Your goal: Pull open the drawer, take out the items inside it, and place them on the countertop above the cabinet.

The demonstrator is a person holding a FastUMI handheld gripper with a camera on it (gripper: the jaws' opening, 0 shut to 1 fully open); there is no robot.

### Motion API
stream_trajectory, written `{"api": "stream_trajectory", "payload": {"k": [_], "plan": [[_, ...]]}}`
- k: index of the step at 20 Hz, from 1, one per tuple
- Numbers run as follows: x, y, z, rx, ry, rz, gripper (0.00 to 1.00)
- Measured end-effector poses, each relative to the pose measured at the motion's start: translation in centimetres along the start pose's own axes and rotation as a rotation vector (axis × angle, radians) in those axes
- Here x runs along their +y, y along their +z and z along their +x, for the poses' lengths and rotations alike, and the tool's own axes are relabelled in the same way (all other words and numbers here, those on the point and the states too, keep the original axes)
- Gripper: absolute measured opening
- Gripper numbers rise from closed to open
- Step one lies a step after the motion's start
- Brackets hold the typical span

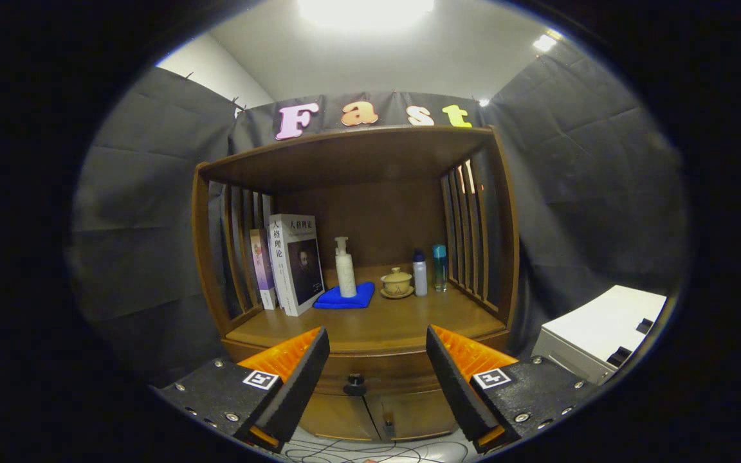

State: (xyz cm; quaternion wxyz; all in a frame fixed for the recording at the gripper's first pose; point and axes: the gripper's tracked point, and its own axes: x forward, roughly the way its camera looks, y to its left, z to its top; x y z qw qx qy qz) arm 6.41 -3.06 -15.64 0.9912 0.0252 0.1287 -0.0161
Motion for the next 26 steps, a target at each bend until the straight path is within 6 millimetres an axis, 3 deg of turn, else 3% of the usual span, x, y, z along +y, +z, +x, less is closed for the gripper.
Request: {"api": "stream_trajectory", "payload": {"k": [9, 15, 21, 23, 26], "plan": [[2.8, -9.0, 6.3, 0.107, -0.021, 0.031, 0.95], [3.8, -14.9, 8.6, 0.174, -0.018, 0.000, 0.95], [3.6, -17.4, 10.2, 0.180, -0.055, -0.072, 0.94], [3.4, -18.0, 10.7, 0.182, -0.059, -0.076, 0.91], [2.8, -18.5, 11.3, 0.178, -0.068, -0.087, 0.77]]}}
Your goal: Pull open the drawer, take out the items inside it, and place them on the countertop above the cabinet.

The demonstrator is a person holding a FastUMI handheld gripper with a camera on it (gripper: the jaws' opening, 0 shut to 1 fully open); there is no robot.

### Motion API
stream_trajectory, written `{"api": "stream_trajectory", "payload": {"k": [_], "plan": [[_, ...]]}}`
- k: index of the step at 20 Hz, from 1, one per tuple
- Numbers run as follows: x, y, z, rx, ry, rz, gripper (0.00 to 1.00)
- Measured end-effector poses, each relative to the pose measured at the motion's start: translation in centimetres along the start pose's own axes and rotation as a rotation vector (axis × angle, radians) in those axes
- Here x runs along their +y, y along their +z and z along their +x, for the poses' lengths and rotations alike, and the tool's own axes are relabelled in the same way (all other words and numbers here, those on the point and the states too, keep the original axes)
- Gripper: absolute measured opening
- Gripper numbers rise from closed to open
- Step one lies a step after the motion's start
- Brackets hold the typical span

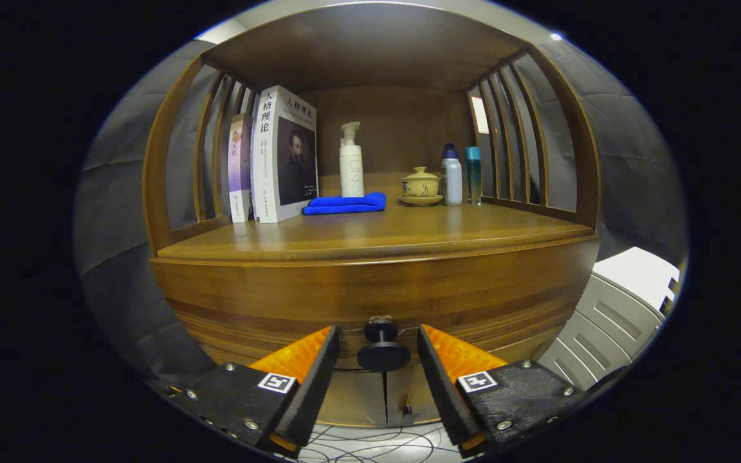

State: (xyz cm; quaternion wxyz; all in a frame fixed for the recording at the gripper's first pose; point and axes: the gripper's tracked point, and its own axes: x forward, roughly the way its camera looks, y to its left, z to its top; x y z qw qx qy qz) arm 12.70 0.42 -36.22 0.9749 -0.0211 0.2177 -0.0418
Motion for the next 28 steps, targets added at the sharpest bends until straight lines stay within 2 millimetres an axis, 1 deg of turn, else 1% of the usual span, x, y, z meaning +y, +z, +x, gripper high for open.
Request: {"api": "stream_trajectory", "payload": {"k": [1, 4, 6, 9, 10, 12, 14, 16, 23, 28], "plan": [[0.0, -0.1, 0.2, -0.004, 0.002, 0.006, 0.74], [-0.1, -0.2, 0.3, -0.029, 0.020, 0.055, 0.49], [-0.2, -0.2, 0.1, -0.062, 0.032, 0.070, 0.46], [-0.2, -0.4, 0.1, -0.085, 0.050, 0.024, 0.38], [-0.3, -0.5, 0.2, -0.083, 0.041, 0.029, 0.34], [-0.2, -0.7, 0.1, -0.066, 0.030, 0.029, 0.31], [-0.2, -0.6, -0.1, -0.061, 0.036, 0.017, 0.31], [-0.3, -0.8, -0.7, -0.058, 0.042, 0.026, 0.31], [-0.9, -1.8, -5.3, -0.067, 0.038, 0.002, 0.30], [-1.0, -2.6, -8.3, -0.053, 0.041, 0.029, 0.30]]}}
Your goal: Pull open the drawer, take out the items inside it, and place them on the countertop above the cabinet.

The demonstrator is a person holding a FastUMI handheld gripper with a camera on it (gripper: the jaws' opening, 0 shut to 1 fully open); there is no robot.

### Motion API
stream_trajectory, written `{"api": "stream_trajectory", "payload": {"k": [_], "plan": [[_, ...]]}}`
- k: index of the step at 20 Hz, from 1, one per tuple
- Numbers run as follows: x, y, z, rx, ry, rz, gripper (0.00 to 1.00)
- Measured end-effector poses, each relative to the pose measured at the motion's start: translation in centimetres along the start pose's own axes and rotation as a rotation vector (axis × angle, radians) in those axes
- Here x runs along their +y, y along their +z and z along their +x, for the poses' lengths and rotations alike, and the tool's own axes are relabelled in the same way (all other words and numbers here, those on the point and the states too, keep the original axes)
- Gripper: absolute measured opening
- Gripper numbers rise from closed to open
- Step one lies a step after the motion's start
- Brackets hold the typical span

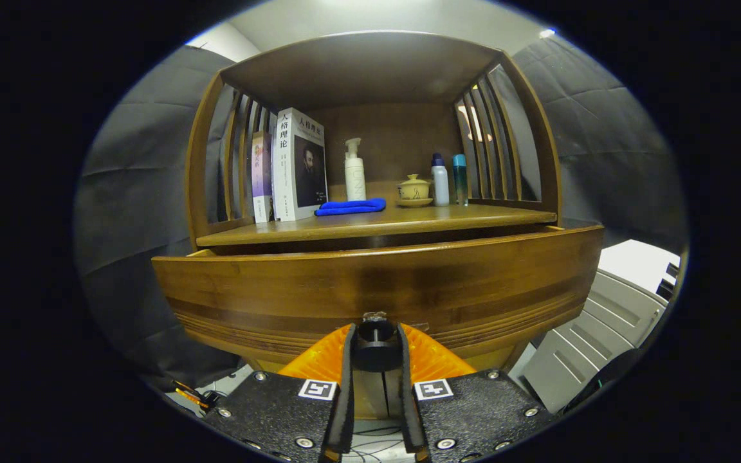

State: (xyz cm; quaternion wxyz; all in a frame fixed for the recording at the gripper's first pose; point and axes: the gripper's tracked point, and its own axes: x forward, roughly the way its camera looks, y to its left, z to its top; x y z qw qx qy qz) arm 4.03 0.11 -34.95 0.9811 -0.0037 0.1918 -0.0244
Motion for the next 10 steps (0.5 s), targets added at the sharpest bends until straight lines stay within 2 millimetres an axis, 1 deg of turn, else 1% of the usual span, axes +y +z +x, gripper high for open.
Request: {"api": "stream_trajectory", "payload": {"k": [2, 4, 6, 8, 10], "plan": [[-0.2, -0.3, -1.4, 0.007, 0.000, -0.004, 0.30], [-0.2, -1.1, -2.9, 0.019, 0.010, 0.009, 0.30], [0.0, -1.3, -4.1, 0.032, 0.008, 0.060, 0.30], [0.2, -1.5, -5.2, 0.045, 0.012, 0.046, 0.30], [0.3, -1.4, -4.9, 0.051, 0.026, 0.030, 0.30]]}}
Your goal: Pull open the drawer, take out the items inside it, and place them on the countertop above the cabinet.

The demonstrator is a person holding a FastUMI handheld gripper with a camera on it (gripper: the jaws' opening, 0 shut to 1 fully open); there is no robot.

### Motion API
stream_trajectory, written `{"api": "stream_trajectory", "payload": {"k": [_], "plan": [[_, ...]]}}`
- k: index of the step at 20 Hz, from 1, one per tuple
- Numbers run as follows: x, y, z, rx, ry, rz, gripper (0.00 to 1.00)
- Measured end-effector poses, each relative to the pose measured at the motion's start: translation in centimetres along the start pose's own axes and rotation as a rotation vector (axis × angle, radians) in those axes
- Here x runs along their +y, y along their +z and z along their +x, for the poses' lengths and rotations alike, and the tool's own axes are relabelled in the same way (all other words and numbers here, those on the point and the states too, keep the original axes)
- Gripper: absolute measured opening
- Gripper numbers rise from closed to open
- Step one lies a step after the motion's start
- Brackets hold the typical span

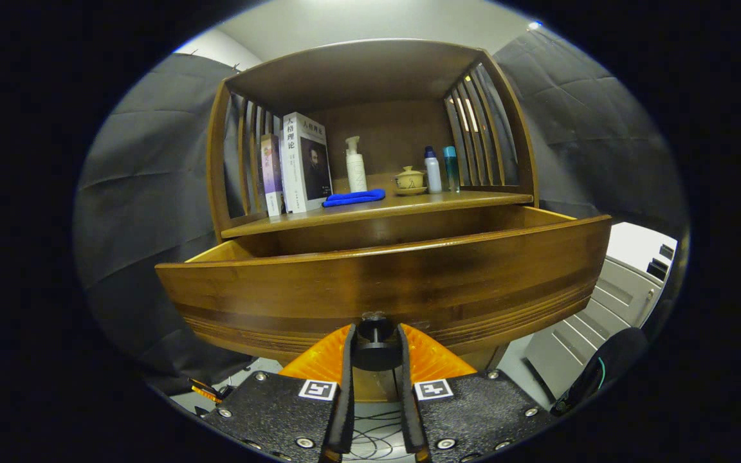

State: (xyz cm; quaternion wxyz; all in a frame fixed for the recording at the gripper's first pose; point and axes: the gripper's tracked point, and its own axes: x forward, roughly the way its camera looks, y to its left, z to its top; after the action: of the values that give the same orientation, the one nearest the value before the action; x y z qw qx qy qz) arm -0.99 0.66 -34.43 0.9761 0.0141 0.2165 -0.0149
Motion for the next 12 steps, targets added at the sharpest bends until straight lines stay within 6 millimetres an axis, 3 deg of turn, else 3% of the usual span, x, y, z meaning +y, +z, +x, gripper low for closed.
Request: {"api": "stream_trajectory", "payload": {"k": [8, 12], "plan": [[0.3, -0.6, -0.6, 0.035, 0.049, -0.009, 0.30], [0.3, -0.9, -1.8, 0.034, 0.058, -0.036, 0.30]]}}
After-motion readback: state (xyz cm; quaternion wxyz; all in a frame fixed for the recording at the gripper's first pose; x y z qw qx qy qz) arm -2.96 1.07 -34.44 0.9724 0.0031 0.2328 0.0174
